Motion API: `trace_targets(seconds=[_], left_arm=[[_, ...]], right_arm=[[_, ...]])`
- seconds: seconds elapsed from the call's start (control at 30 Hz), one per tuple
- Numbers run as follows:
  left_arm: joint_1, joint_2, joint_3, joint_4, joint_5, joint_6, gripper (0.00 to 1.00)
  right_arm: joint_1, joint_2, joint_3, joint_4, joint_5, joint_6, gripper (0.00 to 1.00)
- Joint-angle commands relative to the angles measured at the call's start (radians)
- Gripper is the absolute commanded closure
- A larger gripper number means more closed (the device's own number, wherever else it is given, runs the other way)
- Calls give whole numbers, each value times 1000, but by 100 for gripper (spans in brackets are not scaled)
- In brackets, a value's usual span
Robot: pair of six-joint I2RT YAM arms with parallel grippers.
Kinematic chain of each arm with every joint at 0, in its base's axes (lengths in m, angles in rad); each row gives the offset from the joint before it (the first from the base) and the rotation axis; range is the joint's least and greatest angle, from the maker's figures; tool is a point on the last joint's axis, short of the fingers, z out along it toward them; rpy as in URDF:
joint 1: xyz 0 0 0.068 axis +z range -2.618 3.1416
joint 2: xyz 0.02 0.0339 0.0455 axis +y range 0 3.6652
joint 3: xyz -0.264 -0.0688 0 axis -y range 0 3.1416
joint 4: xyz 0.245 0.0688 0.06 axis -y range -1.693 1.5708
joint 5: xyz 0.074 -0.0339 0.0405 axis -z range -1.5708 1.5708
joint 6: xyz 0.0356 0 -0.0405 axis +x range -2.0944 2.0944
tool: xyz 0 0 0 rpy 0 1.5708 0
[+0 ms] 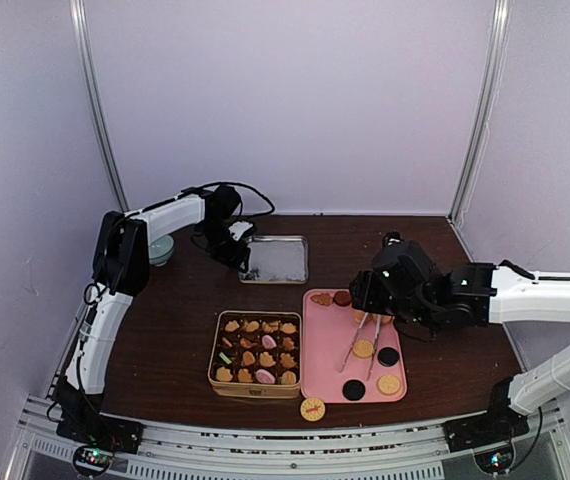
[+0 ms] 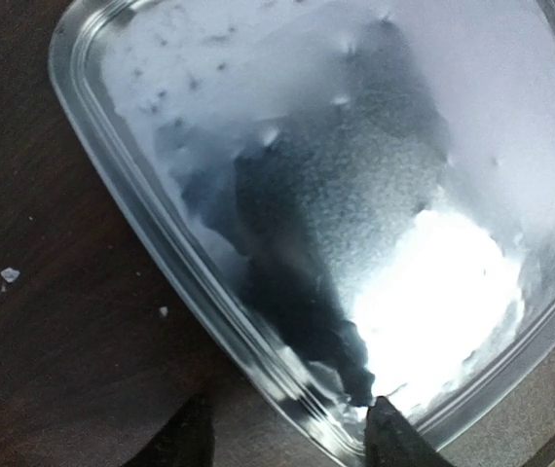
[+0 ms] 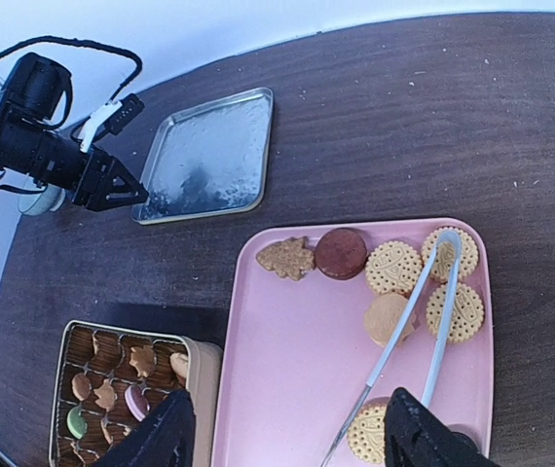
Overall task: Pack the cookies
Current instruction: Place the packed packing box at the corner of the board.
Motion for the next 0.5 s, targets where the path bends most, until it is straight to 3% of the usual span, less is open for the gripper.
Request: trace_targets(seconds=[0.0,0.13,0.47], left_arm=[[-8,34,4,-7,-19,-16,49],[-7,9,-21,-6,-51,-20,63],[2,-62,-69,55,-125,-47,85]], right_arm=[[40,-22,51,-56,120,-38,34],[59,-30,63,-65,153,-47,35],[86,-17,57,-53,193,-63,35]])
